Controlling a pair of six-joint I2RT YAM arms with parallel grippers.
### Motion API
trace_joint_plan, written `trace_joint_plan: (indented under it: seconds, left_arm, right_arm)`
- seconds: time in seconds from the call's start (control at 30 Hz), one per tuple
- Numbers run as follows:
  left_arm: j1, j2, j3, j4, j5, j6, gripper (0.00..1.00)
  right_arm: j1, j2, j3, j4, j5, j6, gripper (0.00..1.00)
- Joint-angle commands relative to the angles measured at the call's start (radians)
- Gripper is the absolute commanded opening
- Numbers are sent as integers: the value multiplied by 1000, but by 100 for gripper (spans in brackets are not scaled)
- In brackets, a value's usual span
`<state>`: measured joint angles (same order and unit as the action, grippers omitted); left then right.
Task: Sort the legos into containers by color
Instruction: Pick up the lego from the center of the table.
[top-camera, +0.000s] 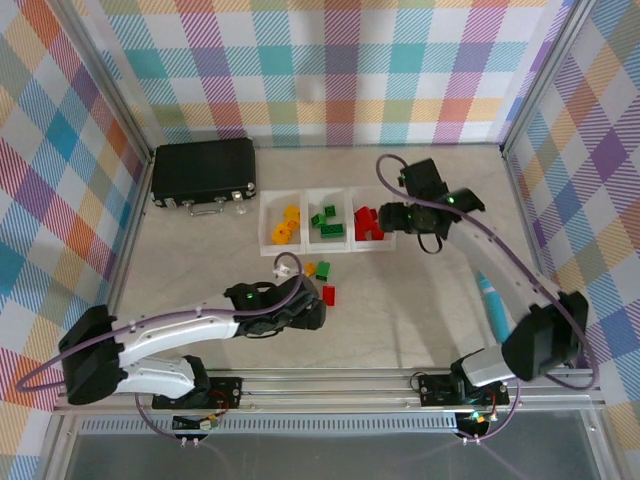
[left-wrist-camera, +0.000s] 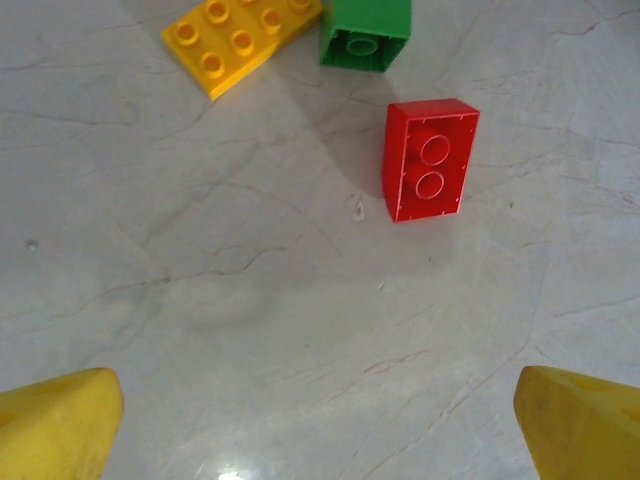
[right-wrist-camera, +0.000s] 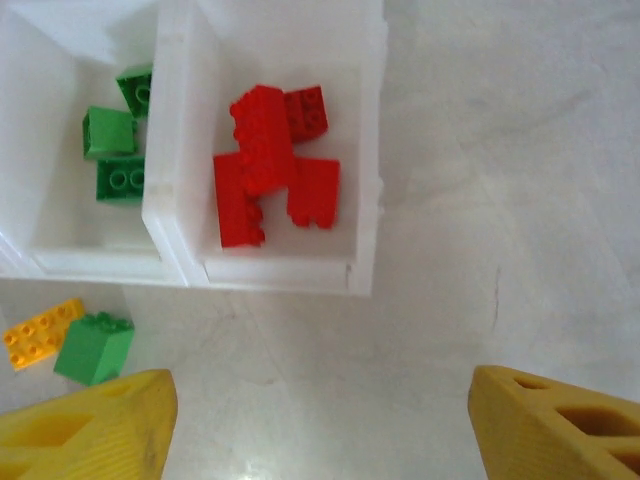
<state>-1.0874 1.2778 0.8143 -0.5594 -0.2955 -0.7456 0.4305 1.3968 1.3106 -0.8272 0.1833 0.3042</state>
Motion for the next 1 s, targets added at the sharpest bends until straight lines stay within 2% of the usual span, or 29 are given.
trace_joint_plan:
  seconds: [0.0,0.2,0.47,0.73,0.97]
  left_arm:
    - [-18,100,76,11,-47,-39,100]
    - [-23,317,189,30,-58,-139,94]
    - [-23,512,333,37,-108,-165,87]
    - [-22,593,404,-7,-164,-172,72]
    - [7,577,368,-8,-191,-192,68]
  right_arm:
    - [-9,-104,-95,-23,-13,55,78]
    - [-12,-301,-235,-39,-17,94,80]
    - [-14,-408,-338,-52,-33,89,81]
    - [-16,-428,-365,-55,-43,58,83]
    - [-17,-433,-375,-61,-63,39,83]
